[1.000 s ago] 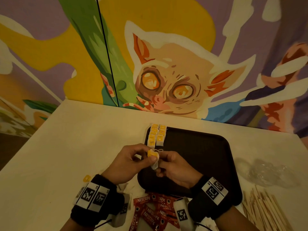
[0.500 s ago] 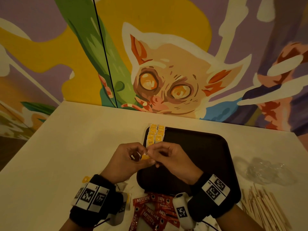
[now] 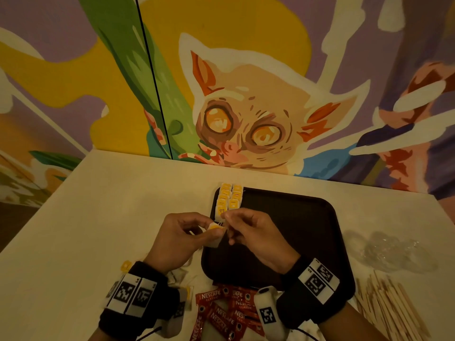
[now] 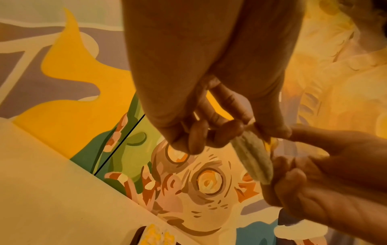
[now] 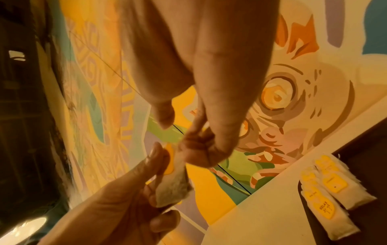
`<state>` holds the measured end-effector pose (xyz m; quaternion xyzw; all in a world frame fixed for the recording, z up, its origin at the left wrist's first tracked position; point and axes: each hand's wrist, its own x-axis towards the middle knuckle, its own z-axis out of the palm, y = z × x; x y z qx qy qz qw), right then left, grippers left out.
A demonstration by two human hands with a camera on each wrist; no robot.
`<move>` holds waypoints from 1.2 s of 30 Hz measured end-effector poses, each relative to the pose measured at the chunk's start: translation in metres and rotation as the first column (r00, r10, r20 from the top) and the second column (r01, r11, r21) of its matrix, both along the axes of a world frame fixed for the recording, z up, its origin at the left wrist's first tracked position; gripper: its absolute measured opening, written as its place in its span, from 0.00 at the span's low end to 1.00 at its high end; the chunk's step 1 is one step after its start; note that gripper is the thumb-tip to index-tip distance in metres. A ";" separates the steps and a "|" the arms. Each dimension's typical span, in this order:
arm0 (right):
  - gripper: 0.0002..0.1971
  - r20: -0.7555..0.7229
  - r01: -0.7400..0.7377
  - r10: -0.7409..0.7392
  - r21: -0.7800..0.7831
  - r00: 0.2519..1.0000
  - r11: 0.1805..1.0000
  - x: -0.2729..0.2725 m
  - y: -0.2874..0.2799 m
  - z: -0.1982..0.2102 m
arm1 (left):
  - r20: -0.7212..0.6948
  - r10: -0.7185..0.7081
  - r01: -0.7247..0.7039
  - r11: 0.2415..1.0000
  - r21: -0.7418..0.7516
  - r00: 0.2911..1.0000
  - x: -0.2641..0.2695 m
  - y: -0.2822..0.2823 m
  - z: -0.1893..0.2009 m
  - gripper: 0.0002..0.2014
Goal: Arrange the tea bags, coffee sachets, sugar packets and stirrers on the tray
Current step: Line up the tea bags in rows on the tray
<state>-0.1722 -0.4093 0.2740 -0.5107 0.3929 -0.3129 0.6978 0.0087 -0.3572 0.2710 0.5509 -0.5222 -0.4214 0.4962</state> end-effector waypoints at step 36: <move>0.04 -0.537 -0.239 -0.040 -0.441 0.843 0.865 -0.020 -0.005 0.016 | 0.651 0.026 0.046 0.995 -0.094 0.758 0.003 -0.005 -0.005 0.04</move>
